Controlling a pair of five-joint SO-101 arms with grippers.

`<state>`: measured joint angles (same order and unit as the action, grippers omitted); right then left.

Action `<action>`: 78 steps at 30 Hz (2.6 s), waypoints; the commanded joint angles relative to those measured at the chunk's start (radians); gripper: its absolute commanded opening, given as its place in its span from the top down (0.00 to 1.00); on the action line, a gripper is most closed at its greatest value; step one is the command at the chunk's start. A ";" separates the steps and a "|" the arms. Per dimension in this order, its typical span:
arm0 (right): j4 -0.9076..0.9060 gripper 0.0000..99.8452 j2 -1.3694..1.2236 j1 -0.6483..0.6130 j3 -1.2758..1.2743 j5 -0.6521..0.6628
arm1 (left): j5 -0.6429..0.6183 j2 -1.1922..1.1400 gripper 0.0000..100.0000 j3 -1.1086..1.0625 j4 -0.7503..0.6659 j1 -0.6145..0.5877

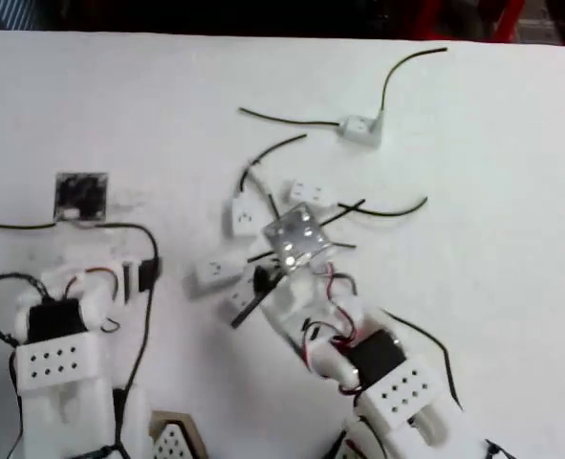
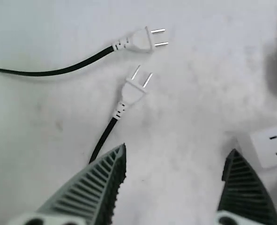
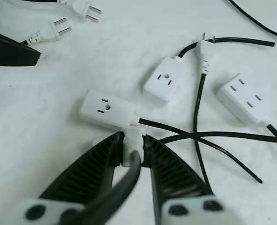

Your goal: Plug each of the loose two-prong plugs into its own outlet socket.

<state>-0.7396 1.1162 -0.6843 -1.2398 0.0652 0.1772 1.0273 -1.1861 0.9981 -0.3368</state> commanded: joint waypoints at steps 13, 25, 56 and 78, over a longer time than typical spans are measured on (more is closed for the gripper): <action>0.105 0.98 -0.447 -0.116 0.161 0.028 | -0.068 0.024 0.68 -0.104 -0.153 -0.160; 0.179 0.98 -0.512 -0.116 0.161 0.051 | -0.066 0.025 0.68 -0.106 -0.150 -0.160; 0.114 0.98 -0.653 -0.117 0.279 0.046 | -0.066 0.025 0.68 -0.107 -0.153 -0.160; 0.174 0.98 -0.840 -0.117 0.239 0.080 | -0.066 0.022 0.68 -0.107 -0.153 -0.162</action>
<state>-0.5646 0.3184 -0.7948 -1.0004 0.1128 0.1189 1.0273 -1.3011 0.8646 -0.4887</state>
